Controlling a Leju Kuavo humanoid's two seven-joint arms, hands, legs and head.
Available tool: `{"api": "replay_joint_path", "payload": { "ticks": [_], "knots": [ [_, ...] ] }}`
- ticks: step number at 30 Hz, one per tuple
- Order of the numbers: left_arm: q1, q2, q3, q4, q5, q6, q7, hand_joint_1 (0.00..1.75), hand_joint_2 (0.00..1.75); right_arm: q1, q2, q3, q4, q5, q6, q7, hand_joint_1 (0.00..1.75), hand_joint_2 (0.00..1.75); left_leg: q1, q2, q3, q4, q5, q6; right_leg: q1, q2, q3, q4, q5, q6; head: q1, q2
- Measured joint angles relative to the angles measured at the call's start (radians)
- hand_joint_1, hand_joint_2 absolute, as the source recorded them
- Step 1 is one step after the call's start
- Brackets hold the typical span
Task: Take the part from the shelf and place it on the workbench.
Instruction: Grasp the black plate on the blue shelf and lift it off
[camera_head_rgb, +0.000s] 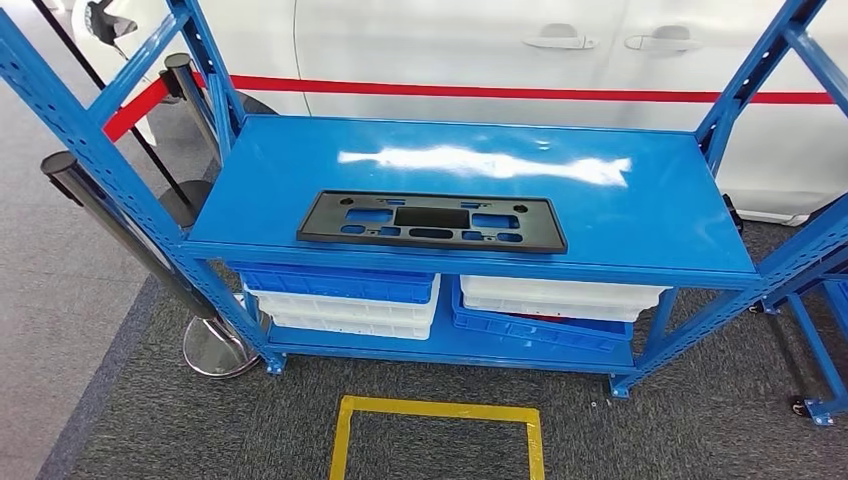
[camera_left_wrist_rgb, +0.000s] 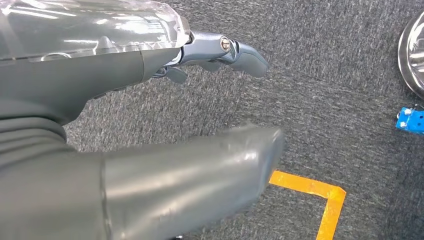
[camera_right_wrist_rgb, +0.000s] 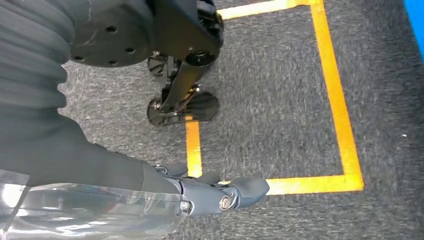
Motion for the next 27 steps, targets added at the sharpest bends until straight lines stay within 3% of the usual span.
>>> {"api": "replay_joint_path", "payload": {
  "ticks": [1, 5, 6, 10, 27],
  "knots": [
    [0.0, 0.0, 0.001, 0.0, -0.004, 0.0, -0.001, 0.0, 0.0, 0.007, 0.002, 0.0, -0.028, 0.01, 0.003, -0.005, 0.0, 1.75, 0.0, 0.0, 0.0, 0.0, 0.0, 0.0, 0.0, 0.0, 0.0, 0.0, 0.0, 0.0, 0.0, 0.0],
    [-0.002, 0.0, 0.005, 0.0, -0.03, -0.001, -0.01, 0.0, 0.0, 0.027, 0.006, 0.0, -0.151, 0.063, 0.014, -0.037, 0.0, 0.0, 0.0, 0.0, 0.0, 0.0, 0.0, 0.0, 0.0, 0.001, -0.001, 0.0, 0.0, 0.0, 0.0, 0.0],
    [-0.003, 0.0, 0.007, 0.001, -0.037, -0.001, -0.013, 0.0, 0.0, 0.032, 0.006, 0.0, -0.184, 0.076, 0.015, -0.044, 0.0, 0.0, 0.0, 0.0, 0.0, 0.0, 0.0, 0.0, 0.0, 0.001, -0.001, 0.0, 0.0, 0.0, 0.0, 0.0],
    [-0.003, 0.0, 0.015, 0.001, -0.064, -0.004, -0.024, 0.0, 0.0, 0.044, 0.006, 0.012, -0.317, 0.136, 0.016, -0.074, 0.0, 1.75, 0.0, 0.0, 0.0, 0.0, 0.0, 0.0, 0.0, 0.001, 0.0, 0.0, 0.0, 0.0, 0.0, 0.0],
    [-0.009, 0.0, 0.068, 0.008, -0.191, -0.013, -0.062, 0.0, 0.0, 0.045, -0.044, 0.224, -0.874, 0.429, -0.012, -0.142, 0.0, 1.75, 0.0, 0.0, 0.0, 0.0, 0.0, 0.0, 0.0, 0.001, 0.0, 0.0, 0.0, 0.0, 0.0, 0.0]
  ]
}}
